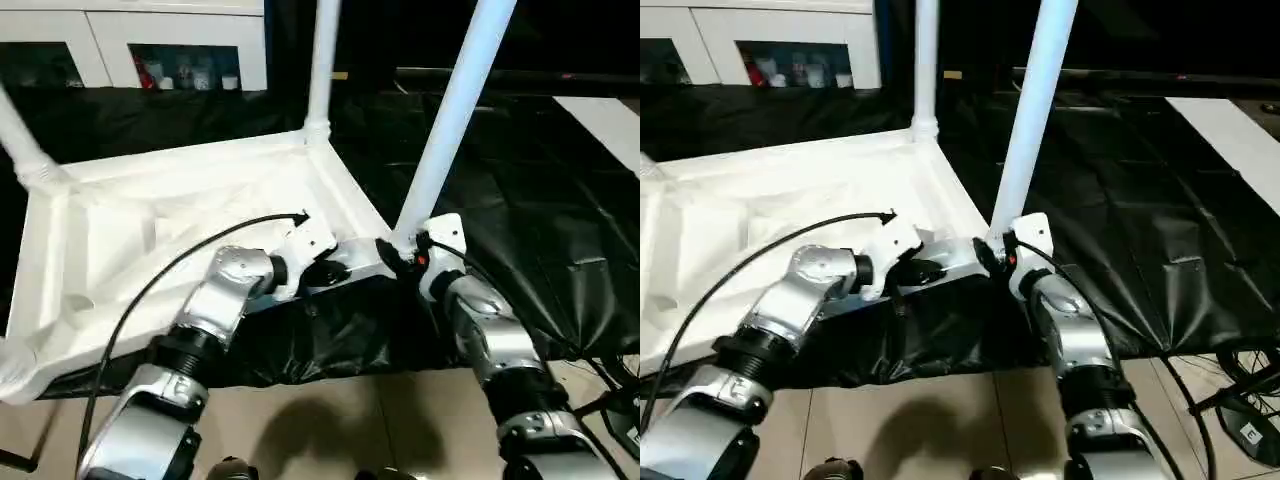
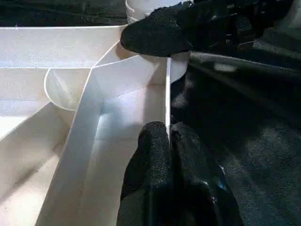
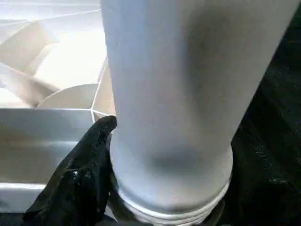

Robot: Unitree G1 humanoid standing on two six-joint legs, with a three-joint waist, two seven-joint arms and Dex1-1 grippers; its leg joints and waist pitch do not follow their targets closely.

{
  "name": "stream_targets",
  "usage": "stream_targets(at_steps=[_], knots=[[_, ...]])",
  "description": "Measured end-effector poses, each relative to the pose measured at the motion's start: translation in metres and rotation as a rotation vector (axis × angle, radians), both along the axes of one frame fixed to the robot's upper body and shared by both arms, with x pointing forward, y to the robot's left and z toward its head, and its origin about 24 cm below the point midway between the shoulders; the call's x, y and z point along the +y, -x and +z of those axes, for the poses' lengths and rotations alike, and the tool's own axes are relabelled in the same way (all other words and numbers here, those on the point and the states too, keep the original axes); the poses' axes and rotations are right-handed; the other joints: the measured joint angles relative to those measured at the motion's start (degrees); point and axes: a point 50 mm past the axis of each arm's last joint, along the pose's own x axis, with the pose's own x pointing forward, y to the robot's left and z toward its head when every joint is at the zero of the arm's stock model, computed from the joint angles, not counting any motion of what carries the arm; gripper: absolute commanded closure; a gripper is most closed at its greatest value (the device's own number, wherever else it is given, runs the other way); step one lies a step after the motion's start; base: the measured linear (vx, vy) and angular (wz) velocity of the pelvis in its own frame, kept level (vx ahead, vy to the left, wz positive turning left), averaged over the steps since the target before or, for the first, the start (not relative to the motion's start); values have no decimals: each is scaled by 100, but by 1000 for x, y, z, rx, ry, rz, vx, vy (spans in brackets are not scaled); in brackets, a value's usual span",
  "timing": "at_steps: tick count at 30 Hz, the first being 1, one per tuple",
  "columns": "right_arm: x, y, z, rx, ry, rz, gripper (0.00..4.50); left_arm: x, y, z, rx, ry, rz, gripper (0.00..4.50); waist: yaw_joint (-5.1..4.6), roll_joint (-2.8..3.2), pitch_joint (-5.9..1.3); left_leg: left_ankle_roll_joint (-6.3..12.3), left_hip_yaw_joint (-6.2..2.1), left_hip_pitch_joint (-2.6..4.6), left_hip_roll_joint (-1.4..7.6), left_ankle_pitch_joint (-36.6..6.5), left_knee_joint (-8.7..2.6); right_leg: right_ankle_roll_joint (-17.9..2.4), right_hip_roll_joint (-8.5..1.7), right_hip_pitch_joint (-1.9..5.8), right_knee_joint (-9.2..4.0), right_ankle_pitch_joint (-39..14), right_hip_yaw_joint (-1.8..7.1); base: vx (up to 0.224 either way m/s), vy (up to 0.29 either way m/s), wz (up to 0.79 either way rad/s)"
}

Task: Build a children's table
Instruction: Rotate leg to tighten

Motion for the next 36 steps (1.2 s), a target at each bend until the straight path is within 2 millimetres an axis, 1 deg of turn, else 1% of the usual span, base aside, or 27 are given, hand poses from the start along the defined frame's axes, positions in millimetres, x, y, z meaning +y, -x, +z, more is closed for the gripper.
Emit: stream_targets(at_steps=[2, 4, 5, 6, 8, 10, 12, 16, 22, 23, 24, 27, 28, 29, 36], knots=[[2, 0, 0, -3, -21, -4, 105, 0, 1, 0, -5, 1, -2, 450, -3, 0, 0, 0, 1, -2, 0, -1, -4, -10, 0, -1, -1, 6, 0, 0, 0, 0], [2, 1, 1, -5, -38, 12, 82, 1, 3, 0, -7, 2, -13, 450, 0, 0, 0, -1, 1, -3, -1, -1, -13, -8, 0, -3, -1, 5, -1, 0, 0, 0], [2, 1, 1, -8, -40, 18, 61, 1, 3, 1, -7, 1, -18, 450, 2, 0, 0, -1, 1, -2, -1, -1, -19, -6, 0, -4, -1, 4, -2, 0, 0, 0], [2, 2, 2, -12, -46, 35, 61, 2, 4, 2, -5, 0, -31, 450, 7, 1, 0, -1, 1, -6, 0, -1, -25, -3, 1, -10, -1, 2, -3, 0, 0, 0], [1, 5, 2, -19, -63, 76, 46, 4, 6, 3, -2, -8, -64, 450, 19, 2, 0, -1, 1, -9, 0, -1, -35, 5, 2, -15, -1, -4, -4, 0, 0, 0], [-2, 7, 3, -21, -62, 116, 46, 5, 7, 4, 8, -7, -92, 450, 38, 3, 0, -1, 2, -13, 0, -1, -39, 7, 2, -20, -1, -6, -5, 0, 0, 0], [-10, 13, 3, -15, -21, 223, 46, 8, 9, 4, 21, -7, -132, 450, 71, 3, 0, -1, 4, -18, 0, -2, -39, 7, 2, -24, -2, -6, -5, 0, 0, 0], [-23, 24, 5, 9, 37, 402, 46, 14, 13, 4, 49, -6, -197, 450, 87, 3, 1, -1, 3, -18, 1, -1, -32, 7, 2, -21, 1, -6, -6, 0, 0, 0], [-33, 37, 9, 46, 75, 612, 46, 25, 18, 4, 101, -15, -287, 450, 95, 5, 1, 0, 1, -13, 1, 0, -17, 7, 1, -7, 4, -5, -2, 0, 0, 0], [-33, 39, 10, 56, 81, 655, 61, 27, 19, 4, 113, -19, -306, 450, 95, 5, 2, 0, 1, -13, 2, 0, -15, 7, 1, -7, 4, -5, -2, 0, 0, 0], [-33, 41, 11, 66, 87, 701, 61, 31, 19, 5, 125, -26, -325, 450, 97, 5, 1, 0, 0, -12, 2, -1, -17, 7, 1, -5, 5, -5, -3, 0, 0, 0], [-33, 43, 11, 77, 80, 753, 87, 36, 19, 6, 139, -39, -356, 450, 124, 6, 1, 0, 0, -12, 3, 0, -16, 6, 1, -4, 6, -5, -5, 0, 0, 0], [-33, 44, 11, 79, 80, 763, 105, 36, 19, 6, 142, -45, -365, 450, 132, 6, 1, 0, 0, -12, 3, 0, -16, 6, 1, -4, 6, -5, -4, 0, 0, 0], [-32, 44, 11, 81, 82, 775, 105, 37, 19, 7, 146, -54, -376, 450, 139, 6, 1, 0, 0, -12, 3, 0, -16, 6, 1, -4, 6, -5, -4, 0, 0, 0], [-31, 45, 11, 88, 84, 800, 161, 40, 18, 8, 154, -61, -394, 450, 174, 6, 1, 0, 1, -10, 3, 0, -15, 6, 1, -3, 7, -5, -4, 0, 0, 0]])
